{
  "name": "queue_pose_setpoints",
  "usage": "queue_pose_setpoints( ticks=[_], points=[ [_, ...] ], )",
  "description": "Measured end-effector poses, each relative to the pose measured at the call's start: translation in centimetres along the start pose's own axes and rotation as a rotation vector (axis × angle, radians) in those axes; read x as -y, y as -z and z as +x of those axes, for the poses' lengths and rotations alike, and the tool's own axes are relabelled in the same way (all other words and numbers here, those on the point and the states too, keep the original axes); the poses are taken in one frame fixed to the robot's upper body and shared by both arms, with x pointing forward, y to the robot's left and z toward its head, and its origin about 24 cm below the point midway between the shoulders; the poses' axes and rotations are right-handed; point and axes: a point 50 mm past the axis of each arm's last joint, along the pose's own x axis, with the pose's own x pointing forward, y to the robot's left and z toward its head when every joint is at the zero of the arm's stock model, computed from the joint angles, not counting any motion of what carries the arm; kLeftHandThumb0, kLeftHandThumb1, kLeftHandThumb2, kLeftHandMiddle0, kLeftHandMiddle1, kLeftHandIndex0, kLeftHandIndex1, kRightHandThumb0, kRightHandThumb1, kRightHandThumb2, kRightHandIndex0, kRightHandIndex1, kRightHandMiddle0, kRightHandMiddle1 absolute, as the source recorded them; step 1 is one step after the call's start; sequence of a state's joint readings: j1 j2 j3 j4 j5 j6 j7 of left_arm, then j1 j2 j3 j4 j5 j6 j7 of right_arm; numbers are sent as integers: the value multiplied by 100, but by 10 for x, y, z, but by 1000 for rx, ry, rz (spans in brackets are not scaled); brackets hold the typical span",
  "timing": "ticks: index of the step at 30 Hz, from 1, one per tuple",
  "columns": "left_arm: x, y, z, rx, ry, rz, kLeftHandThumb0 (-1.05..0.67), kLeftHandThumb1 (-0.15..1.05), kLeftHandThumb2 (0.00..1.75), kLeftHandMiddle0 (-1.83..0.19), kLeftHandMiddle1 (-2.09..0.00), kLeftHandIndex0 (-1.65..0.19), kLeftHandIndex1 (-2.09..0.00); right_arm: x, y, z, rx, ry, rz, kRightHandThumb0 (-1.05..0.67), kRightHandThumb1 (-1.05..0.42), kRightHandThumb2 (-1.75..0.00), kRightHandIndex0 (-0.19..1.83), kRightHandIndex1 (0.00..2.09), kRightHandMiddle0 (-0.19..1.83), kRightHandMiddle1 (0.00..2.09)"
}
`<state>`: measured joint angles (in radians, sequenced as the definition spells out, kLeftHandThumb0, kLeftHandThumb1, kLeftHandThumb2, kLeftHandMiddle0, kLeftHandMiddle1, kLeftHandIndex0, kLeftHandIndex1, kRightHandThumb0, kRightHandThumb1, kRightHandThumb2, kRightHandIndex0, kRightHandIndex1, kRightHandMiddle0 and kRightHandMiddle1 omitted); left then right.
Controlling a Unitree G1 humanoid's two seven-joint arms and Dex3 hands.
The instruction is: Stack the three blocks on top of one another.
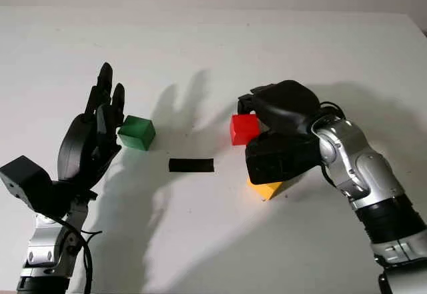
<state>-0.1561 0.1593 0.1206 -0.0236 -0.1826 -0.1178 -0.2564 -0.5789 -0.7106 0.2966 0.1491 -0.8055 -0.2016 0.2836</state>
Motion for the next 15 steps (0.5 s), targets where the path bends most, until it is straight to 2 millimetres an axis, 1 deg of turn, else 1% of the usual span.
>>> queue_pose_setpoints(
  ticks=[5,11,15],
  points=[
    [0,0,0,-2,-6,2,-81,105,73,19,0,19,0,4,1,3,46,38,18,-44,-96,-5,48,9,46,133],
    [0,0,0,-4,-10,3,-81,105,72,19,0,19,0,17,3,7,126,100,33,-44,-97,-6,46,7,42,140],
    [0,0,0,-6,-13,3,-81,105,72,19,0,19,0,22,4,9,181,98,92,-45,-97,-5,44,6,43,141]
  ],
)
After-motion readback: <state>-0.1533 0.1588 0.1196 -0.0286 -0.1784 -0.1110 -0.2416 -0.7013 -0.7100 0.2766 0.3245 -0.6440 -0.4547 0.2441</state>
